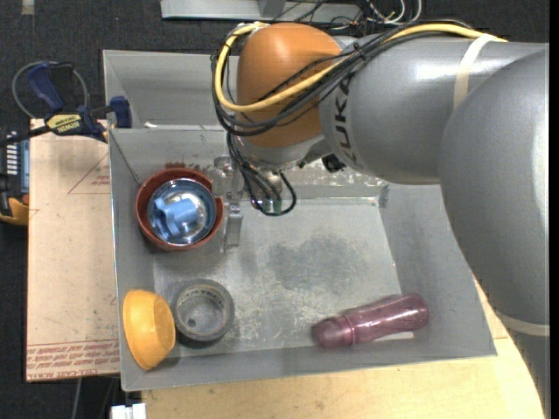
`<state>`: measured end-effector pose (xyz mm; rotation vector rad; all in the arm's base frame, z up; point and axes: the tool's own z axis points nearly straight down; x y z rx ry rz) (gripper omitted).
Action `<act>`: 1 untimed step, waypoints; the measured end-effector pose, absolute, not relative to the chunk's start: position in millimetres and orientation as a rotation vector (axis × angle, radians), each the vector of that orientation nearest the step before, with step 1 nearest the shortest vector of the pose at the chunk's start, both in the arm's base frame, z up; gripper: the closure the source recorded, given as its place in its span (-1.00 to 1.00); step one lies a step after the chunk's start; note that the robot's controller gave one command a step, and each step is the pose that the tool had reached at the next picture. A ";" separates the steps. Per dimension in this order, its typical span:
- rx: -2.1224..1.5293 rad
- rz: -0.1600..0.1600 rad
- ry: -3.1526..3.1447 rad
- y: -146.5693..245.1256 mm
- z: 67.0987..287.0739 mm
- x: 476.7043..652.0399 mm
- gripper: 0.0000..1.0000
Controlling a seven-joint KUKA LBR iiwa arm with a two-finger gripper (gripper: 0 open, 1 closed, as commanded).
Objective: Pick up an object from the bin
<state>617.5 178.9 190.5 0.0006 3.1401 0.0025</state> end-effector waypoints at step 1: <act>0.193 0.009 3.128 236.4 92.1 638.5 -1.00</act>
Offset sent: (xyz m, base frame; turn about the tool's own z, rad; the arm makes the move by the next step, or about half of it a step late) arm 0.0190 0.0573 -0.0473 -0.0410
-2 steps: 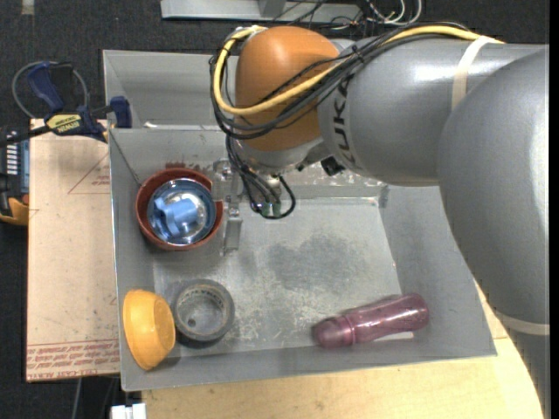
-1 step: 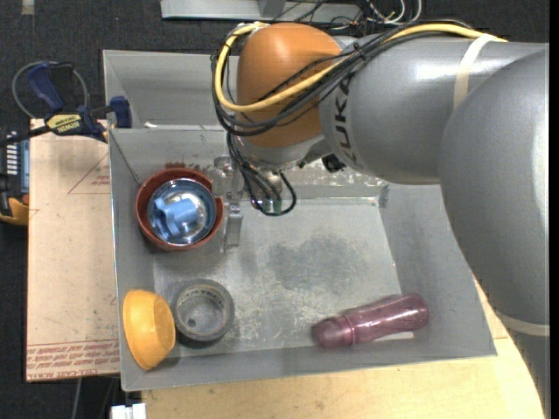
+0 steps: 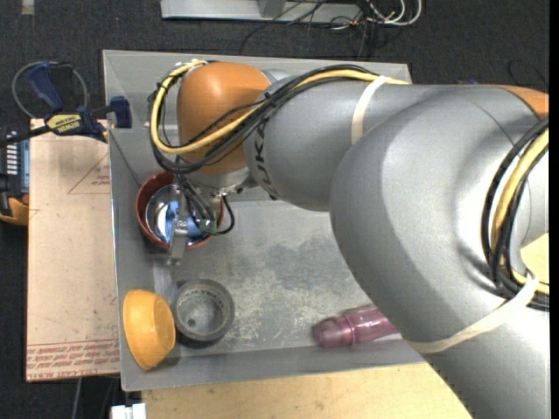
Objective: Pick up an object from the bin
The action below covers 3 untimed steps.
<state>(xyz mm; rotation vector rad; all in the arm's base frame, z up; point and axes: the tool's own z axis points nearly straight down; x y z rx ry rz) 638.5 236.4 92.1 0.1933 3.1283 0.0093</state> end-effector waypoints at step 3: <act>-0.341 0.015 3.105 222.8 75.5 648.5 -1.00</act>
Offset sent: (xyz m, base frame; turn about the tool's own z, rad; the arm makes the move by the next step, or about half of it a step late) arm -0.0027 0.0068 0.0079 -0.2178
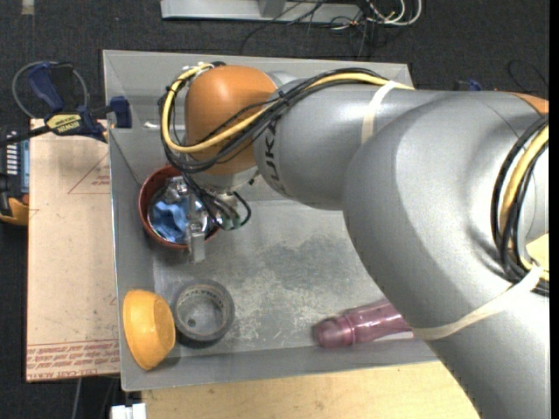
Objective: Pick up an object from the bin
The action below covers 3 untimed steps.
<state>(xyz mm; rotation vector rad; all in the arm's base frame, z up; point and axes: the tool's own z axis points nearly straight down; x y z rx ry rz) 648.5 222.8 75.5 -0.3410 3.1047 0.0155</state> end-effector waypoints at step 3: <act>-0.513 -0.010 3.109 243.3 113.8 638.1 1.00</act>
Offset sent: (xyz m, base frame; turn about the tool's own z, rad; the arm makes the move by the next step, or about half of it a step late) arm 0.0000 0.0000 0.0000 0.0000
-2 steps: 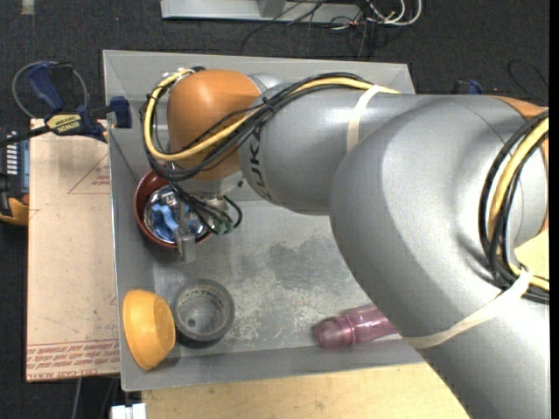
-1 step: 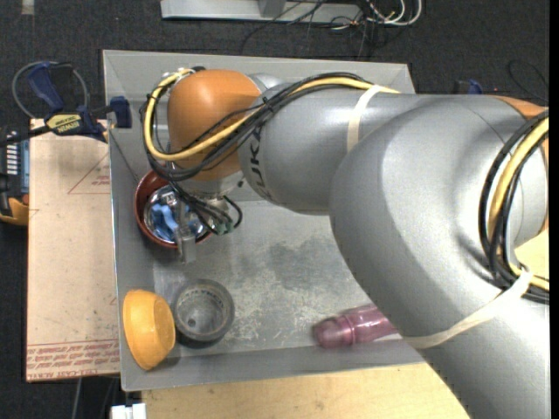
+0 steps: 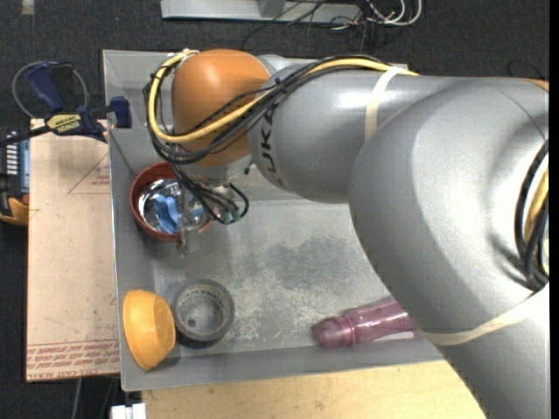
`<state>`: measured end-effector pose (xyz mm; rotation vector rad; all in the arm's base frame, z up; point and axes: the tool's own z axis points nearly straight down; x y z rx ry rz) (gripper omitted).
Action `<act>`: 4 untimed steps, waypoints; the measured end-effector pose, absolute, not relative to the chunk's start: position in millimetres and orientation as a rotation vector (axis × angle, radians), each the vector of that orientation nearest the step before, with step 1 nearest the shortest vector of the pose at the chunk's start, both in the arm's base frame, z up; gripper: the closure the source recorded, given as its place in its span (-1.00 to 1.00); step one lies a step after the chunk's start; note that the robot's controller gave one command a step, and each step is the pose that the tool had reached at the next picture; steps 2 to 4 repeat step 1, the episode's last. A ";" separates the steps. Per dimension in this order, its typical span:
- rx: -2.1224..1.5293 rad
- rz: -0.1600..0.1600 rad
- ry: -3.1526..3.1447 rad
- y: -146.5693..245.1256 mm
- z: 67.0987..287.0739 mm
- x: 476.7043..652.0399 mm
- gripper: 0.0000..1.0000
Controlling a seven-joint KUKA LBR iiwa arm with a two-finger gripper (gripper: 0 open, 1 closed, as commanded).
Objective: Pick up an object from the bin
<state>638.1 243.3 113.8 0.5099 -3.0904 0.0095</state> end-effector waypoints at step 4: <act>0.512 0.006 -3.101 244.6 150.2 640.5 1.00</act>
Offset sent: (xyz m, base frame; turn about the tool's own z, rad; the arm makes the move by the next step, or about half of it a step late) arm 0.0019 0.0010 0.0434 -0.0001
